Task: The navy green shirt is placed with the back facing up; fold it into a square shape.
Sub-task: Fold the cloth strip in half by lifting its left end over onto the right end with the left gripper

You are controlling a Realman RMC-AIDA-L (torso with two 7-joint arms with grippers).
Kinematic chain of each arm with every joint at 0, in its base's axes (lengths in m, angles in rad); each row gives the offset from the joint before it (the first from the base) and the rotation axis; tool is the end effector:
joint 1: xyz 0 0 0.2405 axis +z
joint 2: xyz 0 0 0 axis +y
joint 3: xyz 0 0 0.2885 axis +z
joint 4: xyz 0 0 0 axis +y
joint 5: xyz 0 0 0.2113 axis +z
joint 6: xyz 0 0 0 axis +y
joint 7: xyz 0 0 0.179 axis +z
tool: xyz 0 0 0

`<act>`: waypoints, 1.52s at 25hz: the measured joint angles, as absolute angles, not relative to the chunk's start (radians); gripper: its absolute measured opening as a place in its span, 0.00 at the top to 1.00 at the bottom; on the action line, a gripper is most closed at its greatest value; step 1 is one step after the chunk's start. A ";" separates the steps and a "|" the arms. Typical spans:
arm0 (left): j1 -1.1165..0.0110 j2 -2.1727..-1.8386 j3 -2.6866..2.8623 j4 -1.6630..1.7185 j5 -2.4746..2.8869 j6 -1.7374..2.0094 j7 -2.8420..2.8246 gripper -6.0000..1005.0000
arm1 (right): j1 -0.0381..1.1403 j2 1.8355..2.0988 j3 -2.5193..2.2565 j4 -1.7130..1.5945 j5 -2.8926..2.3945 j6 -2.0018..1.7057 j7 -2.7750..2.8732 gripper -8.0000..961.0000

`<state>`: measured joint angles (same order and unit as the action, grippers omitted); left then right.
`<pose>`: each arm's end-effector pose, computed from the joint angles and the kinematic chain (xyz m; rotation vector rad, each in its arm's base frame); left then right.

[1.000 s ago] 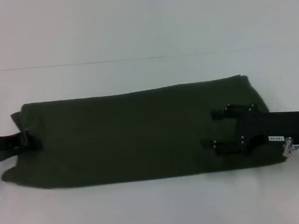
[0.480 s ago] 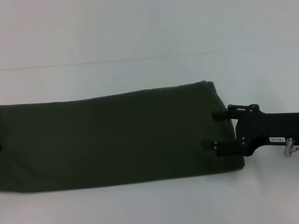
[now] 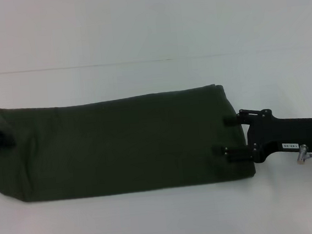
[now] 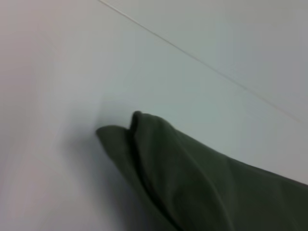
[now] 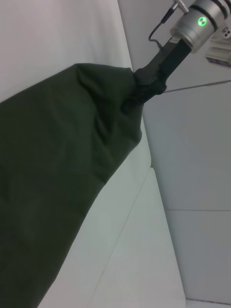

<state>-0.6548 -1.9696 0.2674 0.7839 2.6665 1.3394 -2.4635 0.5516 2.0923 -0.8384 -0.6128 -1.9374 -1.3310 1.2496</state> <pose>-0.3775 0.4095 0.0580 -1.7832 -1.8245 -0.3508 0.2747 0.3794 -0.0741 -2.6944 0.4556 0.5259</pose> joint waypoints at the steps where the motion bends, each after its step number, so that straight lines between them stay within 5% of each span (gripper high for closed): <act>1: -0.662 -1.969 0.268 0.791 2.654 1.369 -2.480 0.92 | 0.551 2.092 -0.834 -0.612 -1.937 -1.330 1.249 0.10; 12: -0.734 -1.991 0.292 0.776 2.414 1.577 -2.549 0.91 | 0.514 2.089 -0.797 -0.612 -1.937 -1.329 1.245 0.10; 20: -0.798 -2.069 0.358 0.620 2.332 1.479 -2.552 0.90 | 0.498 2.091 -0.792 -0.611 -1.937 -1.336 1.249 0.10; 25: -0.803 -2.156 0.372 0.535 2.277 1.315 -2.500 0.90 | 0.483 2.091 -0.776 -0.613 -1.937 -1.340 1.252 0.10; 38: -0.792 -2.170 0.371 0.345 2.092 1.189 -2.331 0.89 | 0.475 2.089 -0.759 -0.620 -1.936 -1.369 1.253 0.11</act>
